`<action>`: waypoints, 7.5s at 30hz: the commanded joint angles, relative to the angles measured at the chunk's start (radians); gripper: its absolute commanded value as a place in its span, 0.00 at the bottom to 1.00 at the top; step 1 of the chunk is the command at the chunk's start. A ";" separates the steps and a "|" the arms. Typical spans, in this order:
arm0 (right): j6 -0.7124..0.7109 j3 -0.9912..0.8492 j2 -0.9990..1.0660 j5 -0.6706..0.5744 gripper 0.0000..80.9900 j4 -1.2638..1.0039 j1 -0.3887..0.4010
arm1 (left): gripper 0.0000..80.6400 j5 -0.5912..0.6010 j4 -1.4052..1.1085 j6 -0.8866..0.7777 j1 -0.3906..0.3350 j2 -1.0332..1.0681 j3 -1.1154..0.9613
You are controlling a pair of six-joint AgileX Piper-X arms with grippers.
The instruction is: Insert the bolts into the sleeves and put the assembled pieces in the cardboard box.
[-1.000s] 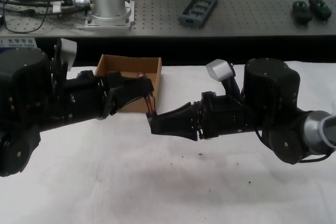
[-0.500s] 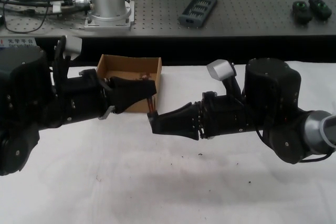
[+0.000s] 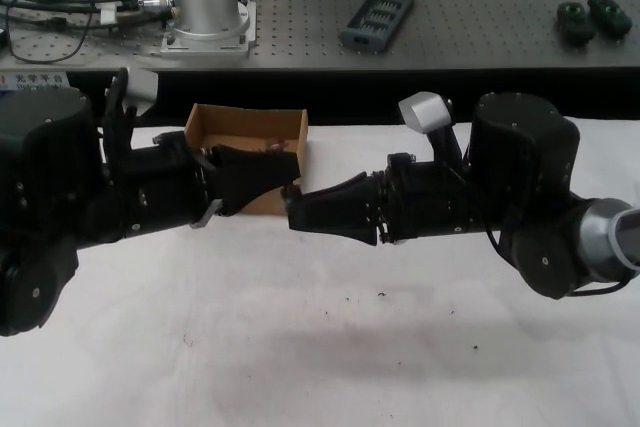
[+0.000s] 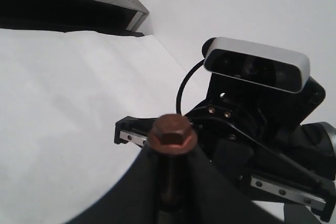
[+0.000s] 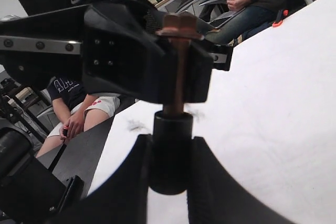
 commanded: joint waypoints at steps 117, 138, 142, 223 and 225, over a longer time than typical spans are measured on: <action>-0.488 0.315 -1.065 0.967 0.07 0.902 -0.145 | 0.01 -0.806 0.821 0.417 0.198 -1.147 0.240; -0.317 0.650 -1.126 1.044 0.07 0.711 -0.145 | 0.01 -0.672 0.809 0.342 0.198 -1.238 0.511; -0.317 0.650 -1.126 1.044 0.07 0.711 -0.145 | 0.01 -0.673 0.809 0.342 0.198 -1.238 0.511; -0.317 0.650 -1.126 1.044 0.07 0.711 -0.145 | 0.01 -0.673 0.809 0.342 0.198 -1.238 0.511; -0.317 0.650 -1.126 1.044 0.07 0.711 -0.145 | 0.01 -0.673 0.809 0.342 0.198 -1.238 0.511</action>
